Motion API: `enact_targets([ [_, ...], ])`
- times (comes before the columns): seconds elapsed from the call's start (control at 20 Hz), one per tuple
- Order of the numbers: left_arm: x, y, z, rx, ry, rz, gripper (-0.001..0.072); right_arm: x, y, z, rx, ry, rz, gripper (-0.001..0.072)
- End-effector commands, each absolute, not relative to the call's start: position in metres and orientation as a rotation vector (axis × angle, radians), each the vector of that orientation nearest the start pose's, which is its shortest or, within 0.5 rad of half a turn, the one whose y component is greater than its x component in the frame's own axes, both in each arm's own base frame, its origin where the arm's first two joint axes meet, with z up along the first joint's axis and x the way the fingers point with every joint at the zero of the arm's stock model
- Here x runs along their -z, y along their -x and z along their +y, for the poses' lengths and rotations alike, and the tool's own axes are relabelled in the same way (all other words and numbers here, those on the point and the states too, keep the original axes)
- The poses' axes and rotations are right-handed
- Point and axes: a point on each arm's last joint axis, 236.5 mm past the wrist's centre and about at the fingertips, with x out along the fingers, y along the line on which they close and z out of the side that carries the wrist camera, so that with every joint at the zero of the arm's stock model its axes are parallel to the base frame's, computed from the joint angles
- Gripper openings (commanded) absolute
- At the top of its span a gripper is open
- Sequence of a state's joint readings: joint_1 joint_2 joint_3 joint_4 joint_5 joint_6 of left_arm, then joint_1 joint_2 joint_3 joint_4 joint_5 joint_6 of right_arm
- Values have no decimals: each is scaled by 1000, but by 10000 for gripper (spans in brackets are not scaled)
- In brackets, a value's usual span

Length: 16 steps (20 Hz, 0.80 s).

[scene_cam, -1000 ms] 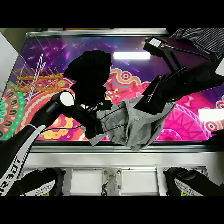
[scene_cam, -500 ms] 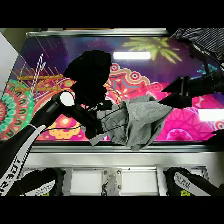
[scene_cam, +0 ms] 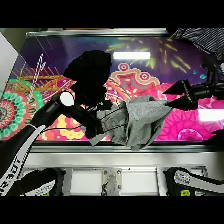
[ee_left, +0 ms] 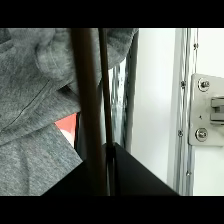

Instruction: Fold the clothes and pants, and hang the long-sleeved shirts on hangers.

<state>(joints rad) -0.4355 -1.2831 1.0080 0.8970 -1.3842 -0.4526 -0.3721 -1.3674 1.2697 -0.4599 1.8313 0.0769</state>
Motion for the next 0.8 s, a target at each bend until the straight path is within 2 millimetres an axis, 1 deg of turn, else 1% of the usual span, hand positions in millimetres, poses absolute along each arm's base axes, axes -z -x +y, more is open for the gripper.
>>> enact_targets([
  [0.0,-3,-210,-257,1539,-482,1094,16,-127,-313,103,-1490,28,556,674],
  [0.15,-3,-210,-257,1538,-483,1093,16,-118,-307,106,-1514,18,538,675],
  [0.35,-3,-210,-257,1538,-483,1093,16,-113,-305,111,-1534,-2,551,674],
  [0.6,-3,-210,-257,1539,-482,1094,16,-105,-301,128,-1595,-17,572,674],
  [0.75,-3,-210,-258,1539,-482,1094,16,-104,-298,136,-1619,-10,576,674],
])
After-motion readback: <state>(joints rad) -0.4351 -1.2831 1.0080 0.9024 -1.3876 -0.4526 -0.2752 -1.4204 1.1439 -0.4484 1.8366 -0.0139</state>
